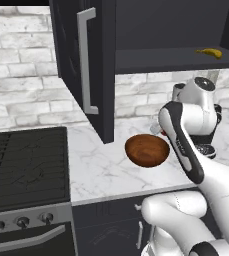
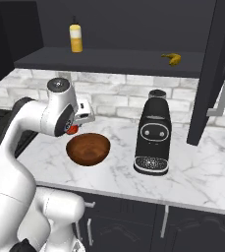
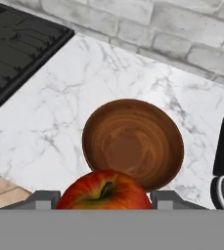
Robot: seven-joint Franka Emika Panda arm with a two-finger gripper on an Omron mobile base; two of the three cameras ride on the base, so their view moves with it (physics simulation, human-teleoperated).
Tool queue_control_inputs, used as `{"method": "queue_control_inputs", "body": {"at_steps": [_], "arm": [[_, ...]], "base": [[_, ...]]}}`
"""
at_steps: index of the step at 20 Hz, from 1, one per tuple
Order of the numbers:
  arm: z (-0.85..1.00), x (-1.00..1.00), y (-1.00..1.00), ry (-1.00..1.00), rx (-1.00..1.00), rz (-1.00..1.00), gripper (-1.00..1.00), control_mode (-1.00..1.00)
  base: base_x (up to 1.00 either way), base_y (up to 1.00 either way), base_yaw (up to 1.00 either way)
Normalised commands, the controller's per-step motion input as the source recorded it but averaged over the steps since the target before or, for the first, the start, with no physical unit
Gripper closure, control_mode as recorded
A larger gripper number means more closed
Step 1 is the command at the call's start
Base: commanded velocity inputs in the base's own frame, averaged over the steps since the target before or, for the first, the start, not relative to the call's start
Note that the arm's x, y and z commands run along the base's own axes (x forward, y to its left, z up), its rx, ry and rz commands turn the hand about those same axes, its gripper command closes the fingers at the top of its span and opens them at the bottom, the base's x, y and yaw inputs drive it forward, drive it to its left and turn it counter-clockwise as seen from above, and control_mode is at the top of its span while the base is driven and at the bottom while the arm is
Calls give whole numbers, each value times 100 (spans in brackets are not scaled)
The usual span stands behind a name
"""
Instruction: Open the cabinet. Pick the apple and banana from the cabinet and place them into the bowl. Then close the cabinet.
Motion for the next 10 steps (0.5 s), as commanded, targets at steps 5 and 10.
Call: {"method": "queue_control_inputs", "body": {"at_steps": [5, 10], "arm": [[-30, 29, 0, 5, -7, 0, 100, -100], [-38, 44, 0, 5, -9, 0, 100, -100]], "base": [[0, 0, 0], [0, 0, 0]]}}
